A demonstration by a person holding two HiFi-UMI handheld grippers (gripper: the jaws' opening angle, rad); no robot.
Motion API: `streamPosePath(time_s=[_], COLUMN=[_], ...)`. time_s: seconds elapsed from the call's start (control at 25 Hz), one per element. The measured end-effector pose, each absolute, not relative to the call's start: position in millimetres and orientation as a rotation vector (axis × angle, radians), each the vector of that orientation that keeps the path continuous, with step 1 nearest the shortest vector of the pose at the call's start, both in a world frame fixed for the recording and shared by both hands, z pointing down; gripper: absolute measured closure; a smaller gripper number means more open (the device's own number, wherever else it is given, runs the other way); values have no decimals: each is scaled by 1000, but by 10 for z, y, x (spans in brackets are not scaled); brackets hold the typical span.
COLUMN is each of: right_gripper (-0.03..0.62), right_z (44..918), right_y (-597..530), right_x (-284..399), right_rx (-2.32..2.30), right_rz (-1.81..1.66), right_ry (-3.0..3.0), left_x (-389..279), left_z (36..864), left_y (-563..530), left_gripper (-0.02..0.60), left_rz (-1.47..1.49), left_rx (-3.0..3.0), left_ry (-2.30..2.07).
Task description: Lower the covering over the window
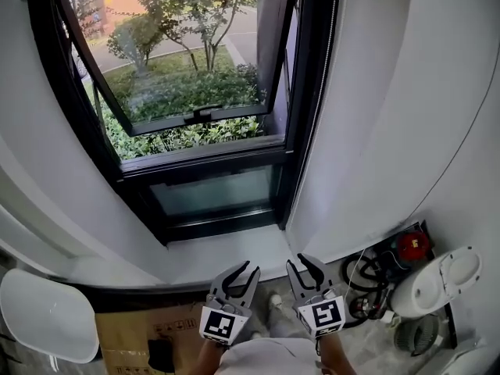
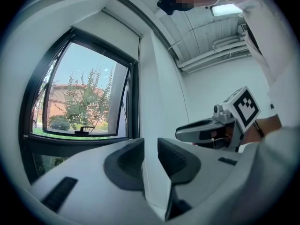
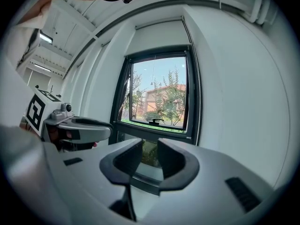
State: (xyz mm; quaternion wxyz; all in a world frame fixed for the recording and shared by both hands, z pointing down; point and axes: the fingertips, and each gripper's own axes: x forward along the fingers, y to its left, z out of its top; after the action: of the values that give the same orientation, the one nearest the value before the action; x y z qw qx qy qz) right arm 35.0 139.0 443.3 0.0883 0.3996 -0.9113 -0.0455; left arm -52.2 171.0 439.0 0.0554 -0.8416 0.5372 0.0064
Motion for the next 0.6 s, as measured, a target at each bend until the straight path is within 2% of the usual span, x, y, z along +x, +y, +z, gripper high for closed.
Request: streamPosePath(time_s=[0.6], right_gripper=[493], right_z=[4484], right_y=[506], right_x=[351], right_rx=[1138], right_rz=[-113], right_ry=[-2743], left_x=[-521], left_z=[4356], left_y=[857], left_gripper=[488], left_rz=[-13], left_rx=[-2504], left_ry=[1691])
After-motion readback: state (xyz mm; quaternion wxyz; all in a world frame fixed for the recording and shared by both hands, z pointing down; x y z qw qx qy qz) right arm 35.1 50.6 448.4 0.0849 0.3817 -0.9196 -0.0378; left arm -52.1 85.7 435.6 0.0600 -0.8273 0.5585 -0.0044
